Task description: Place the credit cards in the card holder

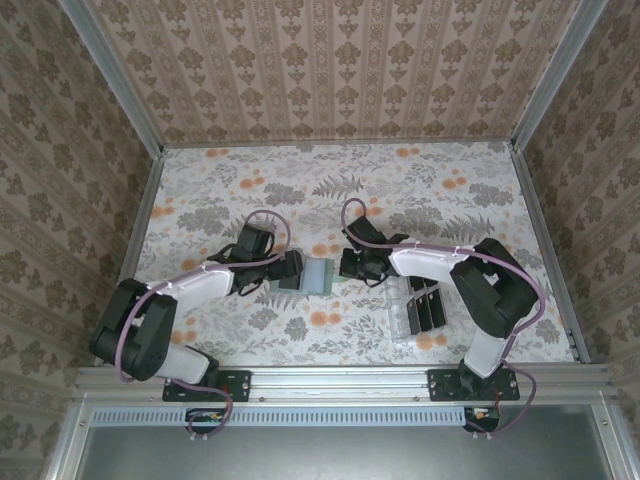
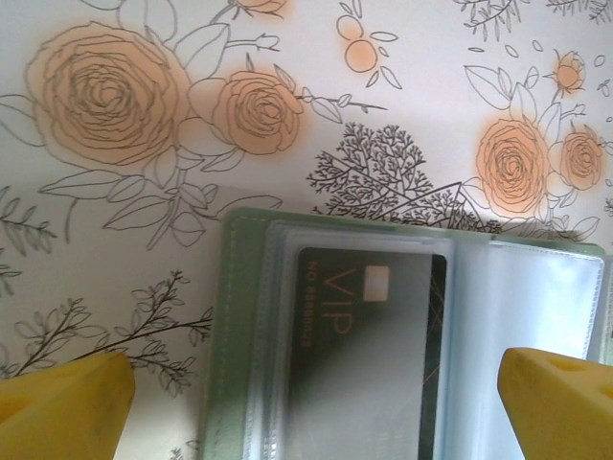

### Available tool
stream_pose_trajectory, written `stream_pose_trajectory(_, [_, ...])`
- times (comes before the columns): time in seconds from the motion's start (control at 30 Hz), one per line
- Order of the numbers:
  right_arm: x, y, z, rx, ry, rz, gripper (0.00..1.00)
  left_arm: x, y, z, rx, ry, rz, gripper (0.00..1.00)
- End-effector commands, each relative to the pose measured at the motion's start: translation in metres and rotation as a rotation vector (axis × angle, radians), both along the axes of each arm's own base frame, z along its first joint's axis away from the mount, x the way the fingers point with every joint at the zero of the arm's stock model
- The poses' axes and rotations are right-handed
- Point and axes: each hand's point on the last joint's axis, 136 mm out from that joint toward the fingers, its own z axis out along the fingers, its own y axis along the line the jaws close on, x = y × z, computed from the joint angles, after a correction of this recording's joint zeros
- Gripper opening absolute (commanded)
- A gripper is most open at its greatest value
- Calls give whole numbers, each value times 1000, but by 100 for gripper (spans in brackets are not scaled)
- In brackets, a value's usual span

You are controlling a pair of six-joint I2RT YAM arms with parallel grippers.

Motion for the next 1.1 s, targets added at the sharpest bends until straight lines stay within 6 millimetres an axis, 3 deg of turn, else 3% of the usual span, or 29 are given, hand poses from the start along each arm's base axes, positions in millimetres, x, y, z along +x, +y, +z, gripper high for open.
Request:
stream_pose_trajectory(0.0, [-3,3,-8,15,20,6,4,9,-9,7,-38,-26,-24,100])
stream_pose_trajectory(0.4, [0,9,-10,34,26,11,2,9,-17,1,-72,-8,-37,100])
stream_pose_trajectory(0.73, [4,16,-8,54,23,25,0,2,-22,44,-192,-100,-23,100])
stream_pose_trajectory(0.9, [5,19,-8,60,20,30,0,-2,-45,70,-256,-149,-65,100])
stream_pose_trajectory(1.07, [9,19,-2,71,4,26,0,-11,-77,67,-265,-143,-119,100])
